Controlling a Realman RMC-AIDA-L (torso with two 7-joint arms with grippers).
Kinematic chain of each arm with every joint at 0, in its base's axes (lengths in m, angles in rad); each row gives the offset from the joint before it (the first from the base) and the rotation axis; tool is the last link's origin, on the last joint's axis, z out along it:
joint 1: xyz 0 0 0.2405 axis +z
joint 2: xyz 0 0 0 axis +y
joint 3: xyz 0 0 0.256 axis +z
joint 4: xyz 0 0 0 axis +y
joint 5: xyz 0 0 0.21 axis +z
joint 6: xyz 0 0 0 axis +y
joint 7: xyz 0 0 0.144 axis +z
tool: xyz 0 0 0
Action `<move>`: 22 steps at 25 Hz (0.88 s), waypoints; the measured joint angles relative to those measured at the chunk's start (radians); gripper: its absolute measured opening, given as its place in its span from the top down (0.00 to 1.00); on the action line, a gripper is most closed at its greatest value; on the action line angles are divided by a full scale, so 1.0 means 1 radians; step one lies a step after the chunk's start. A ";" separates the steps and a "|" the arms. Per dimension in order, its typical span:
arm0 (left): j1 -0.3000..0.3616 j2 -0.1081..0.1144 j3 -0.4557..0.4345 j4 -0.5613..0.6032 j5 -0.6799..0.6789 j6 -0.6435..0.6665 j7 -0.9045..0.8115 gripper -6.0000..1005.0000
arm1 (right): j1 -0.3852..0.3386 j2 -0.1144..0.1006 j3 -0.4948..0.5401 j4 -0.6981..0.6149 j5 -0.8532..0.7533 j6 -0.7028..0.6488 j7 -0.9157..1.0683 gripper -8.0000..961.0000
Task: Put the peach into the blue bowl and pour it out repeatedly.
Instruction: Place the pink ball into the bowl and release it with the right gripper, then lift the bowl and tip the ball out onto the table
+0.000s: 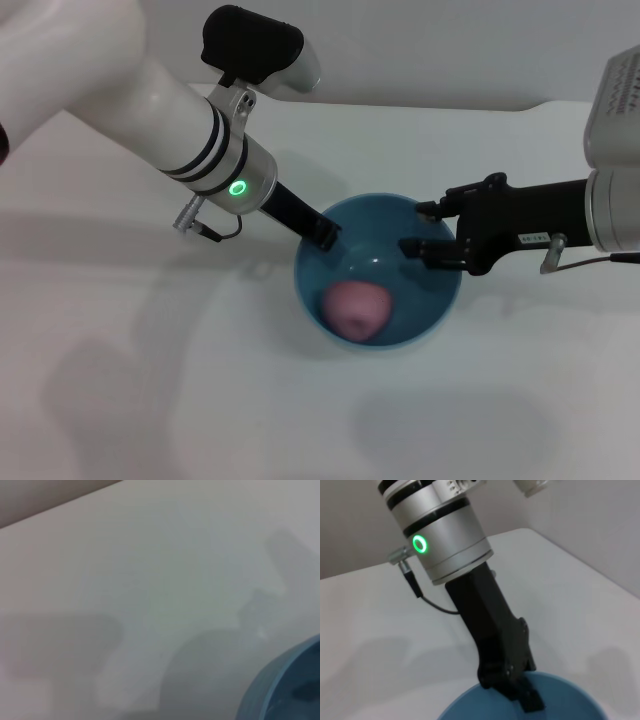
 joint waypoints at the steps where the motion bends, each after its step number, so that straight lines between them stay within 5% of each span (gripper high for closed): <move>1: 0.002 0.000 0.000 0.000 0.000 -0.004 0.001 0.99 | 0.000 0.000 0.002 -0.002 0.000 0.003 0.001 0.49; 7: 0.051 0.004 -0.001 -0.002 -0.035 -0.144 0.009 0.99 | -0.021 0.000 0.102 -0.001 0.001 0.050 0.054 0.49; 15: 0.163 0.008 0.005 -0.002 -0.197 -0.451 0.077 0.99 | -0.098 -0.003 0.404 0.038 -0.016 -0.014 0.127 0.49; 18: 0.225 0.008 0.054 0.013 -0.295 -0.635 0.147 0.99 | -0.119 -0.004 0.503 0.066 -0.038 -0.065 0.127 0.49; 22: 0.282 0.009 0.230 0.056 -0.335 -0.839 0.207 0.99 | -0.151 -0.004 0.583 0.090 -0.046 -0.092 0.128 0.49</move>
